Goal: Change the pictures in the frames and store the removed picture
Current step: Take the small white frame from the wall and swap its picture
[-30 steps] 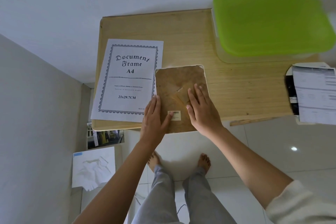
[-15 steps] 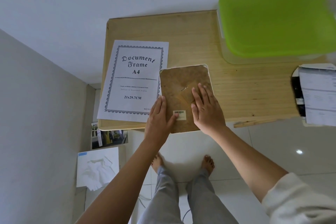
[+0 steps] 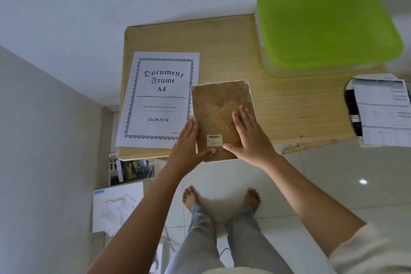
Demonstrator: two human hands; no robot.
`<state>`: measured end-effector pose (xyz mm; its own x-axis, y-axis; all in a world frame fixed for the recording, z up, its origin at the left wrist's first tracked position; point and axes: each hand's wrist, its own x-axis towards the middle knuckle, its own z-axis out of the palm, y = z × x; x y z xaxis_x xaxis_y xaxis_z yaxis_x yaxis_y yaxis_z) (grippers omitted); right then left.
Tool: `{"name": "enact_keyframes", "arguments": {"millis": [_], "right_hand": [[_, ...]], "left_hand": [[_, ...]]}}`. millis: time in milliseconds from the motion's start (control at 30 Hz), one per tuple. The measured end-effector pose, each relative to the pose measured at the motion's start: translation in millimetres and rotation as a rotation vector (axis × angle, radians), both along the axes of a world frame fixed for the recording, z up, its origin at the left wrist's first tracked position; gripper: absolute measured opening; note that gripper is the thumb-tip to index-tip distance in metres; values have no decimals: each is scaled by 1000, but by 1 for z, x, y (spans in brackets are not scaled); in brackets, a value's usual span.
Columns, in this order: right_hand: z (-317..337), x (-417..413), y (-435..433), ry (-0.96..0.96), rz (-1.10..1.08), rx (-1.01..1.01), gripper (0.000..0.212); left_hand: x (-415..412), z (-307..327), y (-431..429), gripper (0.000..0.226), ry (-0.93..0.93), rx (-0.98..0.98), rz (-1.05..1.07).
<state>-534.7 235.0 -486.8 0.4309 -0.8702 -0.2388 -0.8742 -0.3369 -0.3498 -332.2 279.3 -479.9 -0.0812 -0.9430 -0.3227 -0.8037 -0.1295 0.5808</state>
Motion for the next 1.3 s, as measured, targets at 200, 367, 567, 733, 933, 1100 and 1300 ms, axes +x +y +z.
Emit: {"name": "enact_keyframes", "arguments": {"millis": [200, 367, 567, 733, 933, 1100, 1300], "right_hand": [[0, 4, -4, 27, -6, 8, 95], [3, 8, -14, 38, -5, 29, 94], [18, 4, -27, 20, 10, 36, 83], [15, -9, -19, -50, -204, -108, 60], [4, -11, -4, -211, -353, -10, 57], [2, -3, -1, -445, -535, 4, 57], [5, -12, -17, -739, -695, 222, 58]], "left_hand": [[-1, -1, -2, 101, -16, -15, 21], [-5, 0, -6, 97, -28, -22, 67], [-13, 6, -11, 94, -95, 23, 84], [-15, 3, -3, 89, -64, -17, 100], [-17, -12, 8, 83, -132, -104, 83], [-16, -21, 8, 85, -158, -120, 72], [-19, -24, 9, 79, -143, -135, 120]]}}
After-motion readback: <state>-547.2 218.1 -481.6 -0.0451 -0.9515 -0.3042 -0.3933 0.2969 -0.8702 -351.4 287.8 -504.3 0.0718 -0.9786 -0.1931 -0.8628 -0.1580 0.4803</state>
